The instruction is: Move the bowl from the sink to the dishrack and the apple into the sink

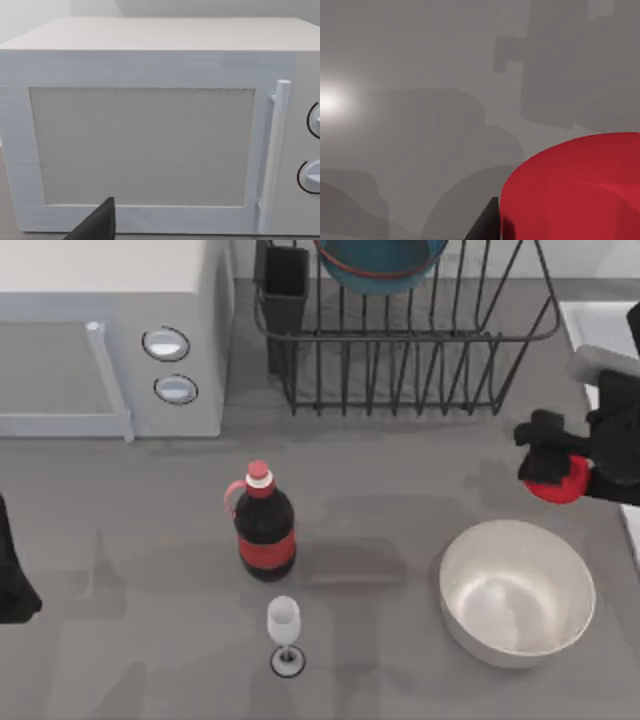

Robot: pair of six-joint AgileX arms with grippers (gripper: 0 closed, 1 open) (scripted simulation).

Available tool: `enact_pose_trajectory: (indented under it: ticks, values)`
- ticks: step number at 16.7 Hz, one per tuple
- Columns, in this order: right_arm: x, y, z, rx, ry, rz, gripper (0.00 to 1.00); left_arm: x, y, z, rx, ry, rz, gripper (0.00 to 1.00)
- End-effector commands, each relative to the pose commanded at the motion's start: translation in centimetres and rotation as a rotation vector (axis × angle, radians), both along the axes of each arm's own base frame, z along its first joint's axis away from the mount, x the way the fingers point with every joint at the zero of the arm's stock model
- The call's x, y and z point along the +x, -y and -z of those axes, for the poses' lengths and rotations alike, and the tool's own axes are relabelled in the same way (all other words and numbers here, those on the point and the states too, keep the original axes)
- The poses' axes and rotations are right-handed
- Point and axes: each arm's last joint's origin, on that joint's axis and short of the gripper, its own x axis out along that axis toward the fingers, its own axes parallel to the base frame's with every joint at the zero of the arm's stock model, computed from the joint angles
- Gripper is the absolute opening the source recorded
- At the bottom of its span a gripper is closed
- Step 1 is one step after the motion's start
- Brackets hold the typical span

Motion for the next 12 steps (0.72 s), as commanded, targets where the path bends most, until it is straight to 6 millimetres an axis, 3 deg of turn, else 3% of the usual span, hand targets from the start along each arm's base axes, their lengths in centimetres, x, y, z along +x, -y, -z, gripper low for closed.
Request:
enact_pose_trajectory:
  ticks: [6,12]
  values:
    - [1.0,9.2,0.6,0.064,0.505,0.086,0.0,0.0,0.0,0.0,0.0,0.0,0.0,1.0]
    - [-1.8,17.7,-1.8,-0.144,1.0,0.167,0.0,0.0,0.0,0.0,0.0,0.0,0.0,1.0]
